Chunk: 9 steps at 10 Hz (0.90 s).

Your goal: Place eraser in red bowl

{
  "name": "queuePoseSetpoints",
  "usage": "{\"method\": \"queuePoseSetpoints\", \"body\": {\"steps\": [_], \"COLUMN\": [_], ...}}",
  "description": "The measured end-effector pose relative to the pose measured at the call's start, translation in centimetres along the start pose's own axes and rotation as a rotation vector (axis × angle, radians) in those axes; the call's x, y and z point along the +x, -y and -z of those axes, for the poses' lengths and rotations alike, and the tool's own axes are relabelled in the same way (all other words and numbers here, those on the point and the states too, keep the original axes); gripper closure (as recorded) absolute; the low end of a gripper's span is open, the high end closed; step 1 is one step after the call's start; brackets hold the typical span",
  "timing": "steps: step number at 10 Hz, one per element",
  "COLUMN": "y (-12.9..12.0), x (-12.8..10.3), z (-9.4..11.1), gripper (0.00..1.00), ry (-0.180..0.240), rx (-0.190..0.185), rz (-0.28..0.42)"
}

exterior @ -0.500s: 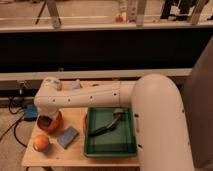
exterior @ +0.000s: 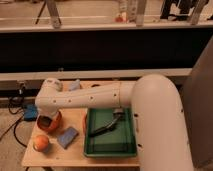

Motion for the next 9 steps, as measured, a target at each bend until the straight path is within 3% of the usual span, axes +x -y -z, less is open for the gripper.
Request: {"method": "queuePoseSetpoints", "body": {"steps": [5, 7, 9], "y": [-0.18, -0.04, -0.09], "x": [0.12, 0.06, 0.11], "z": [-0.46, -0.51, -0.6], "gripper": [1.0, 0.9, 0.88], "ry": [0.002, 0.004, 0.005], "rx": [0.014, 0.02, 0.026], "rz": [-0.002, 0.005, 0.007]}}
